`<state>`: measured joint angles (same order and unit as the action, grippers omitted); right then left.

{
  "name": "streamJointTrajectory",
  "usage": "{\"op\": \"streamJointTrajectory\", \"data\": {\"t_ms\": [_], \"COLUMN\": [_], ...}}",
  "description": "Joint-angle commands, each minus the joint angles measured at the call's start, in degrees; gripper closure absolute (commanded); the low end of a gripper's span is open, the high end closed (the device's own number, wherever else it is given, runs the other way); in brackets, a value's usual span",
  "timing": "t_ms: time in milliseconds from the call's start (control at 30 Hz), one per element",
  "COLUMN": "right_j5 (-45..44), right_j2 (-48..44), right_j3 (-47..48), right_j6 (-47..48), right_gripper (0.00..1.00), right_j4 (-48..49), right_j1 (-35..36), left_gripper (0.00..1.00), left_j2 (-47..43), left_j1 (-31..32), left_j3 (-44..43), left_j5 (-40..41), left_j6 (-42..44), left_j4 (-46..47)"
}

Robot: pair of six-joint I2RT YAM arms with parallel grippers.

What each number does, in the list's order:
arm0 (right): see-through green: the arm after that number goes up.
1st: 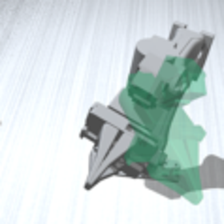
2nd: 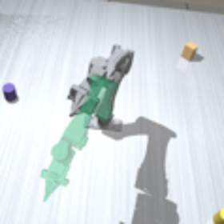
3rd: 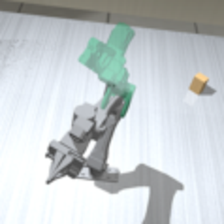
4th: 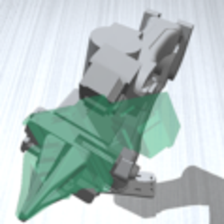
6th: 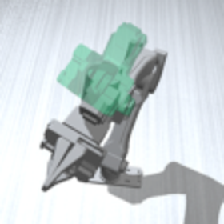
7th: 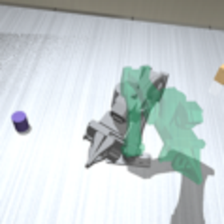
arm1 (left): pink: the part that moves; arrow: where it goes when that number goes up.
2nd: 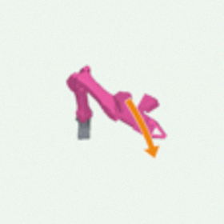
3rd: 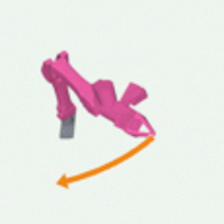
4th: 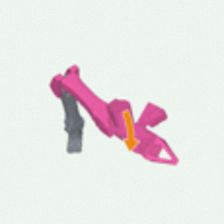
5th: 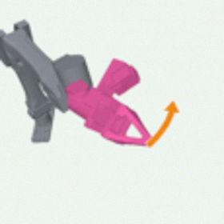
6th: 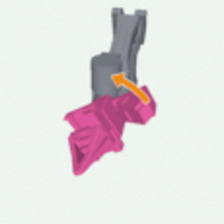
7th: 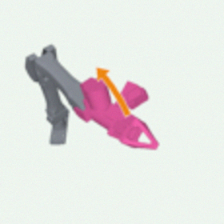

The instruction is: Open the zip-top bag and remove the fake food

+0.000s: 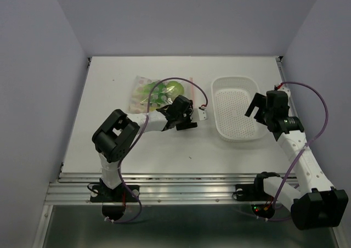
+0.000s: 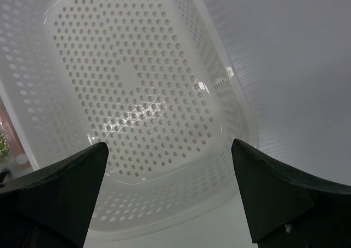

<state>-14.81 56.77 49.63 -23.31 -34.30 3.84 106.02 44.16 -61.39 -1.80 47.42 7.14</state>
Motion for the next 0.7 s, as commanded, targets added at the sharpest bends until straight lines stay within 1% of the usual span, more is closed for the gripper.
{"op": "streamJointTrajectory", "data": {"t_ms": [0, 67, 100, 167, 267, 300, 367, 400, 467, 500, 533, 667], "right_j5": [-0.57, -0.66, -0.57, -0.4, -0.13, -0.05, 0.13, 0.13, 0.22, 0.22, 0.31, 0.83], "right_j2": [-0.52, -0.26, -0.17, 0.18, 0.53, 0.62, 0.71, 0.79, 0.79, 0.88, 0.88, 0.62], "right_j3": [1.17, 1.35, 1.35, 1.44, 1.44, 1.44, 1.44, 1.44, 1.35, 1.35, 1.35, 1.35], "right_j6": [0.9, 0.9, 0.81, 0.81, 0.81, 0.81, 0.81, 0.81, 0.72, 0.55, 0.55, 0.63], "right_gripper": [0.0, 0.0, 0.0, 0.0, 0.0, 0.0, 0.0, 0.0, 0.0, 0.0, 0.0, 0.0], "right_j4": [1.26, 1.26, 1.26, 1.26, 1.26, 1.26, 1.26, 1.26, 1.26, 1.26, 1.26, 1.26], "right_j1": [0.03, 0.03, 0.03, 0.03, 0.03, 0.03, 0.03, 0.03, 0.03, 0.03, 0.03, 0.03], "left_gripper": [0.17, 0.19, 0.23, 0.27, 0.39, 0.46, 0.56, 0.64, 0.74, 0.95, 1.0, 1.0], "left_j2": [0.86, 1.3, 1.3, 1.56, 2.0, 2.09, 2.44, 2.35, 2.18, 2.09, 2.09, 0.6], "left_j1": [0.05, 0.05, 0.05, 0.05, 0.05, 0.05, 0.05, 0.05, 0.05, 0.05, -0.04, -0.39], "left_j3": [0.74, 0.92, 1.0, 1.53, 1.62, 1.62, 1.36, 1.36, 1.36, 1.09, 0.92, 0.74], "left_j5": [3.21, 3.3, 3.73, 4.17, 4.09, 4.26, 4.61, 4.7, 4.62, 4.79, 5.14, 4.7], "left_j6": [0.66, 0.74, 0.75, 0.75, 0.83, 0.75, 0.48, 0.39, -0.04, -0.39, -1.09, -4.17], "left_j4": [3.15, 3.67, 3.94, 4.99, 5.26, 5.34, 5.43, 5.52, 5.78, 6.04, 6.22, 7.97]}}
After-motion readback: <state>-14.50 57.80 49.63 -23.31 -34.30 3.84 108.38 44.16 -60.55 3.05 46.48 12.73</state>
